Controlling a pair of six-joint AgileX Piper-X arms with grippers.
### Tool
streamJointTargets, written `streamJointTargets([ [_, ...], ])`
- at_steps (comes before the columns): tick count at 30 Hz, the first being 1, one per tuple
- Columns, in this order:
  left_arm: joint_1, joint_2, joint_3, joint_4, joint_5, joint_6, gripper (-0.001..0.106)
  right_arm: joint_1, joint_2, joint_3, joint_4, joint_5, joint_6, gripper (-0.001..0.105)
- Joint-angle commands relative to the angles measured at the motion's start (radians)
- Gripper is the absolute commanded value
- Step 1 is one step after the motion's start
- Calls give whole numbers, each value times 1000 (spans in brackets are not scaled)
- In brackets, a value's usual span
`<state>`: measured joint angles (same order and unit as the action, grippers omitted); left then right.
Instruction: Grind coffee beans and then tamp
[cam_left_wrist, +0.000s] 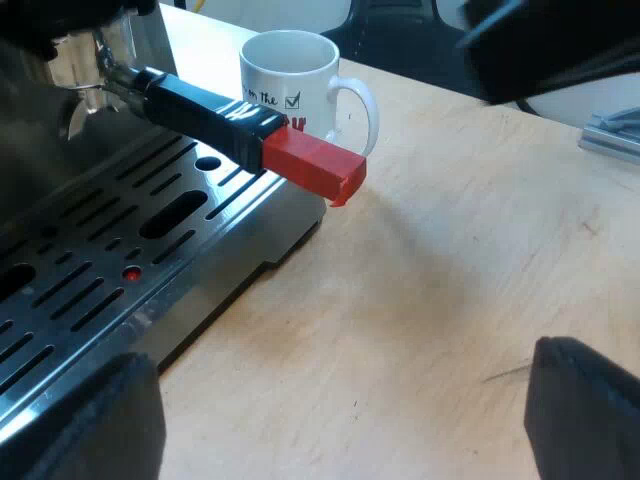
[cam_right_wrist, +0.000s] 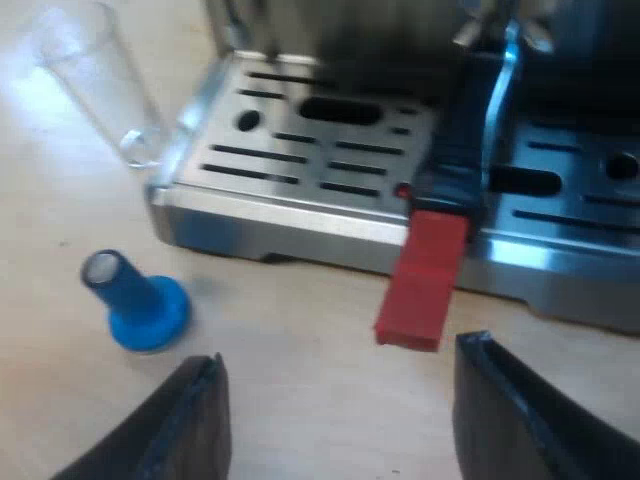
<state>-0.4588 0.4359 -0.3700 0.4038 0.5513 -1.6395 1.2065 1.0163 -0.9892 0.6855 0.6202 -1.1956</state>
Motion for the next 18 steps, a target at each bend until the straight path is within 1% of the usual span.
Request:
streamJointTargets([
  [1,-4,-7,-2,-4,8,-5,87,-96,53,-53,32,-97,9,52],
  [3,-4,-7,-2,-4,8,-14,87,-152,81,-74,51,-133,9,52],
  [9,-4,-7,-2,-4,8,-16,87,-242,130,-87,53,-244,9,52],
  [18,-4,-7,-2,-4,8,-16,87,-265,202,-87,53,-258,9,52],
])
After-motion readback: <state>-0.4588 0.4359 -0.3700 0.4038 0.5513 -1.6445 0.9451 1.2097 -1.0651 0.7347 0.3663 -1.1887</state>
